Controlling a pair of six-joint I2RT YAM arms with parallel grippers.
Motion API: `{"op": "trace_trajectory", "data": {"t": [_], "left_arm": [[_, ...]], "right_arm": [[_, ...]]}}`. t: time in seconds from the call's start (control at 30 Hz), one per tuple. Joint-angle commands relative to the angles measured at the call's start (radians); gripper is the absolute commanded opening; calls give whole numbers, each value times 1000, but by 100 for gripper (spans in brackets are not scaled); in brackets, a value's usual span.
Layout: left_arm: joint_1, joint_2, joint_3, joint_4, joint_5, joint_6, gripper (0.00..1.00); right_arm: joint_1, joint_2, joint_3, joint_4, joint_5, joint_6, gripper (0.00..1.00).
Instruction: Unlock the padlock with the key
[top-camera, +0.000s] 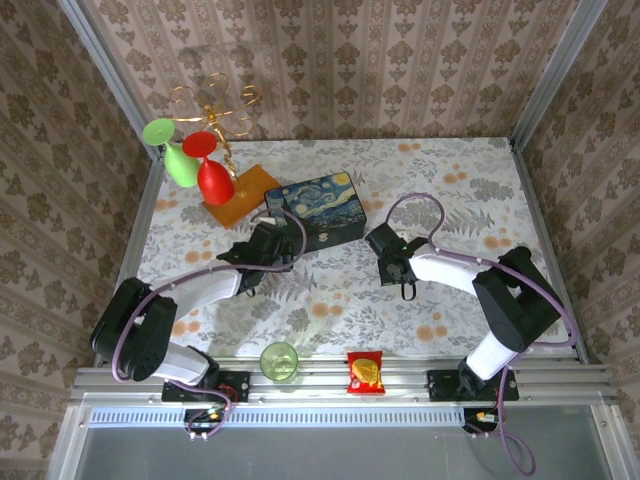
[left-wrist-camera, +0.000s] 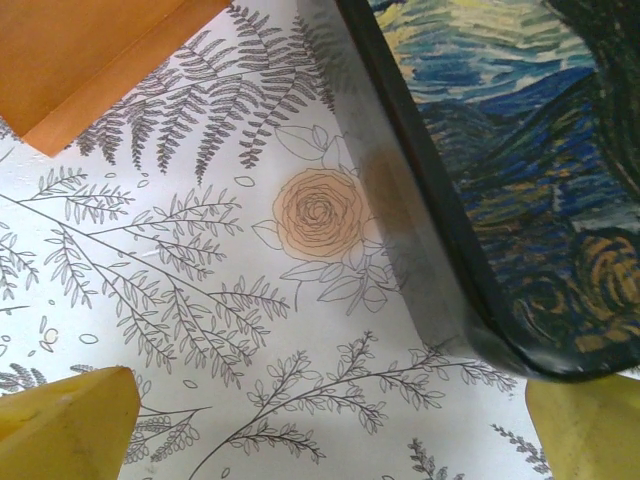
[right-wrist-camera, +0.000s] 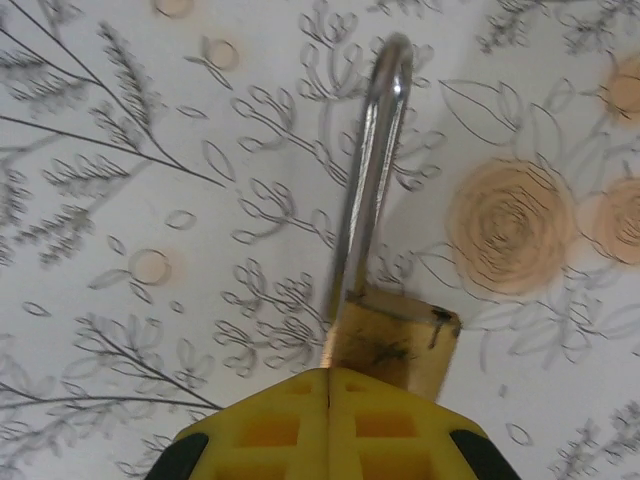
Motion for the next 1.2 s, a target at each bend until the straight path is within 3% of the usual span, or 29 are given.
{"op": "trace_trajectory", "data": {"t": [0.0,0.23,0.27,0.37,0.4,0.53,0.6,0.63,0.67,0.73,0.8,0.9,0.97,1.03,1.17], "left_arm": [[2,-38,-31,30,36,-25,100],[-2,-141,-44,19,52,-6,100],[0,-163,-43,15,59,3,100],[5,-222,-29,-30,59,27,100],[10,-243,-30,-39,64,27,100],[17,-338,-52,-82,124,4,100],[14,-403,-73,-127,112,36,100],[18,-436,-77,-155,73,55,100],[29,-477,-84,-174,11,77,100],[62,-556,-115,-141,-27,143,100],[77,-596,-182,-6,-72,260,100],[93,-581,-192,22,-188,379,100],[148,-537,-263,169,-229,454,100],[254,-475,-346,356,-166,500,100],[390,-370,-438,611,-18,463,100]], "right_arm": [[2,-7,-4,37,0,26,0],[-46,-143,-34,49,-6,-6,0],[-60,-167,-42,64,-28,-6,5],[-98,-209,-49,83,-70,3,34],[-107,-198,-43,85,-69,-4,39],[-116,-184,-1,44,-44,-31,47],[-139,-261,-14,57,-30,-60,57],[-155,-299,-26,73,-20,-85,66],[-181,-344,-44,105,-7,-120,97],[-248,-417,-73,166,-10,-178,100],[-330,-462,-82,212,-28,-232,100],[-405,-469,-122,305,40,-311,100],[-462,-446,-184,420,25,-355,100],[-516,-419,-276,583,-4,-367,100],[-573,-358,-430,901,-65,-387,100]]}}
